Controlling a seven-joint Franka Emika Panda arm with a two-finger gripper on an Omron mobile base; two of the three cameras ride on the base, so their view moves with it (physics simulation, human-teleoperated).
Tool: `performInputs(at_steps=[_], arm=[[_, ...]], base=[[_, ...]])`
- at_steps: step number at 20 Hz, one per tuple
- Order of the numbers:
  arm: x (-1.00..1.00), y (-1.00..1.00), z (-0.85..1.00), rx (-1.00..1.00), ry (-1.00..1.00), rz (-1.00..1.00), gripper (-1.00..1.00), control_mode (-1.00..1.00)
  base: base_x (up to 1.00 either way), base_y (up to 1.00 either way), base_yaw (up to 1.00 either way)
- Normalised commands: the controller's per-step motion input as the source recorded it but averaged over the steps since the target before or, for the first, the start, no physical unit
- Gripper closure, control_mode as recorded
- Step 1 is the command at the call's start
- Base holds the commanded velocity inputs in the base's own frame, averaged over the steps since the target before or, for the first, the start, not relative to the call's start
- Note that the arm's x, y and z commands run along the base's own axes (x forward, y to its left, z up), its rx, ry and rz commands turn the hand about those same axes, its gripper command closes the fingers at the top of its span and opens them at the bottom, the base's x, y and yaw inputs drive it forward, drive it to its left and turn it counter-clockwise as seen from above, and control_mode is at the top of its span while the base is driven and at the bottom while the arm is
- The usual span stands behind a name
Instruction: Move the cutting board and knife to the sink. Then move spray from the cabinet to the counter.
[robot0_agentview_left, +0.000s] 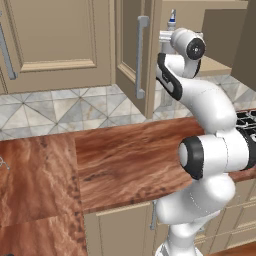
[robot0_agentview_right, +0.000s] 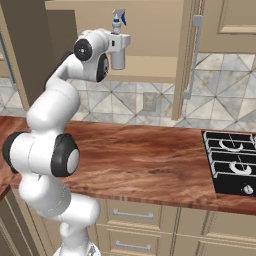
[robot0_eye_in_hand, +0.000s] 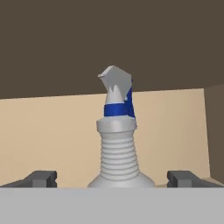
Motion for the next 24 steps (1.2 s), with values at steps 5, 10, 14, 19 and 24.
performInputs(at_steps=[5, 10, 14, 19, 24], arm=[[0.25, 0.0, 0.0, 0.0, 0.0, 0.0, -1.0, -1.0], [0.23, 0.0, 0.0, 0.0, 0.0, 0.0, -1.0, -1.0], [0.12, -0.05, 0.0, 0.0, 0.0, 0.0, -1.0, -1.0], [0.07, -0.08, 0.0, 0.0, 0.0, 0.0, -1.0, -1.0], [0.16, -0.04, -0.06, 0.0, 0.0, 0.0, -1.0, -1.0]], base=[[0.0, 0.0, 0.0], [0.0, 0.0, 0.0], [0.0, 0.0, 0.0], [0.0, 0.0, 0.0], [0.0, 0.0, 0.0]])
